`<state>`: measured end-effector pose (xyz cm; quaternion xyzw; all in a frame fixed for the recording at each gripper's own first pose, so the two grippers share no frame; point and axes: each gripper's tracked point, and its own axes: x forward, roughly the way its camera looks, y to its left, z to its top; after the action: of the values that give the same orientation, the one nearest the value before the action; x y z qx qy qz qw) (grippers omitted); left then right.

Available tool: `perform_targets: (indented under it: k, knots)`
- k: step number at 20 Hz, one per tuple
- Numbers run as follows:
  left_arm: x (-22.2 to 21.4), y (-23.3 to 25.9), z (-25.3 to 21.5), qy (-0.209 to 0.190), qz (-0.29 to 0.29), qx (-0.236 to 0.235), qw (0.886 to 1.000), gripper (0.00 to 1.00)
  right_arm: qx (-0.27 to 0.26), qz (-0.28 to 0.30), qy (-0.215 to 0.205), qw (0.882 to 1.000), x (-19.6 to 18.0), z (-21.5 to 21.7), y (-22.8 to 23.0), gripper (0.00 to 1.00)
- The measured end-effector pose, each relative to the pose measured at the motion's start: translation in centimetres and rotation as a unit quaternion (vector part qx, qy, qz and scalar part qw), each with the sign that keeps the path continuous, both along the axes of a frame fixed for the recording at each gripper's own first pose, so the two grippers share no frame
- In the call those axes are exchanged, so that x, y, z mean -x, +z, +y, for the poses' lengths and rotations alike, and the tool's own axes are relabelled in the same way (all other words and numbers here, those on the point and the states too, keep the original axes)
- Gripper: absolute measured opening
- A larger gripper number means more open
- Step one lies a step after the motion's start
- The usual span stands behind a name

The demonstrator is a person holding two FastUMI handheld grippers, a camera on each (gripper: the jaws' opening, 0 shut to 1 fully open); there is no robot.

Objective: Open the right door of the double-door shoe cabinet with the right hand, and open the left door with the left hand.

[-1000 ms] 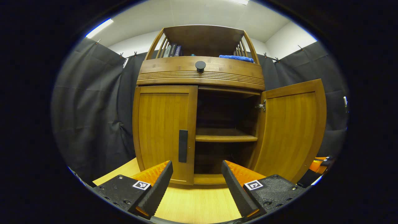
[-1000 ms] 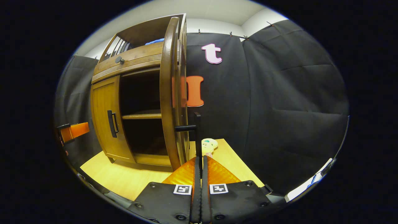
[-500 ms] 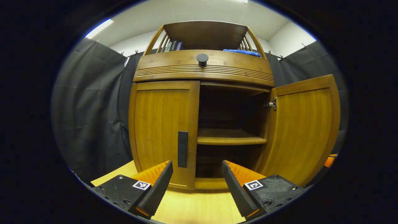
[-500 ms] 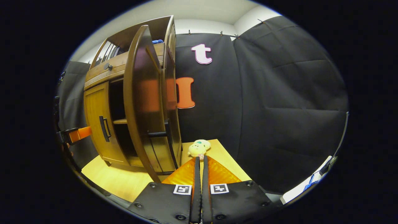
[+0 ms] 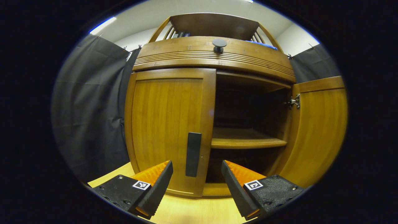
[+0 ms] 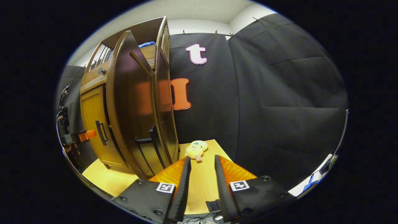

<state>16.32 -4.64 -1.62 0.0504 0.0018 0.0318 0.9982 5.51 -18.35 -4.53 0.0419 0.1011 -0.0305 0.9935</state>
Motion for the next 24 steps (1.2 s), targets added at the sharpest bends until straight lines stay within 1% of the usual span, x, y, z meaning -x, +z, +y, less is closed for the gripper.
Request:
perform_targets:
  k: [1, 2, 3, 4, 5, 8, 10, 11, 12, 13, 14, 15, 17, 18, 21, 22, 24]
  knots:
    - [-0.8, -0.1, 0.3, -0.001, 0.001, 0.001, 1.0, 0.92, 0.002, -0.003, -0.001, 1.0, 0.0, 0.1, 0.1, 0.54]
    - [-1.7, -0.3, 0.5, -0.002, 0.003, 0.0, 1.0, 0.95, 0.006, -0.004, -0.001, 1.0, 0.1, 0.2, 0.2, 0.64]
    - [-2.4, -0.6, 0.8, -0.003, 0.006, 0.0, 1.0, 0.95, 0.011, -0.005, -0.002, 1.0, 0.0, 0.2, 0.3, 0.74]
    - [-3.1, -0.9, 1.1, -0.002, 0.011, 0.002, 1.0, 0.92, 0.015, -0.006, -0.006, 1.0, -0.1, 0.0, 0.3, 0.83]
    - [-3.8, -1.4, 1.3, -0.001, 0.016, 0.005, 1.0, 0.92, 0.016, -0.006, -0.01, 1.0, 0.0, -0.1, 0.5, 0.93]
    - [-5.3, -2.3, 1.9, -0.004, 0.024, 0.019, 1.0, 0.92, 0.008, -0.005, -0.016, 1.0, -0.2, -0.2, 0.6, 1.0]
    - [-5.8, -2.5, 2.2, -0.002, 0.022, 0.012, 1.0, 0.92, 0.007, -0.005, -0.025, 1.0, 0.0, -0.6, 0.7, 1.0]
    - [-6.2, -2.4, 2.0, -0.003, 0.02, 0.01, 1.0, 0.95, 0.007, -0.005, -0.029, 1.0, 0.1, -0.7, 0.7, 1.0]
    - [-6.6, -2.4, 1.7, -0.015, 0.02, 0.011, 1.0, 0.92, 0.007, -0.005, -0.034, 0.999, 0.3, -1.0, 0.7, 1.0]
    - [-6.9, -2.3, 1.7, -0.019, 0.019, 0.011, 1.0, 0.91, 0.006, -0.005, -0.039, 0.999, 0.5, -1.1, 0.8, 1.0]
    - [-7.2, -2.2, 1.8, -0.019, 0.017, 0.008, 1.0, 0.86, 0.005, -0.004, -0.042, 0.999, 0.7, -1.2, 0.5, 1.0]
    - [-7.3, -2.2, 1.8, -0.02, 0.016, 0.003, 1.0, 0.84, 0.003, -0.003, -0.045, 0.999, 0.8, -1.2, 0.4, 1.0]
    - [-7.7, -2.1, 1.6, -0.024, 0.012, -0.008, 1.0, 0.7, 0.002, -0.001, -0.05, 0.999, 1.1, -1.4, 0.3, 1.0]
    - [-7.8, -2.1, 1.6, -0.025, 0.012, -0.013, 1.0, 0.65, 0.001, -0.001, -0.053, 0.999, 1.1, -1.5, 0.4, 1.0]
    - [-8.3, -2.3, 1.5, -0.027, 0.016, -0.016, 0.999, 0.62, 0.004, -0.003, -0.058, 0.998, 1.6, -1.2, 0.5, 1.0]
    - [-8.4, -2.3, 1.6, -0.026, 0.014, -0.017, 0.999, 0.58, 0.005, -0.003, -0.058, 0.998, 1.7, -1.1, 0.6, 1.0]
    - [-8.8, -2.3, 1.1, -0.033, 0.013, -0.023, 0.999, 0.46, 0.004, -0.001, -0.058, 0.998, 1.8, -0.8, 0.4, 1.0]
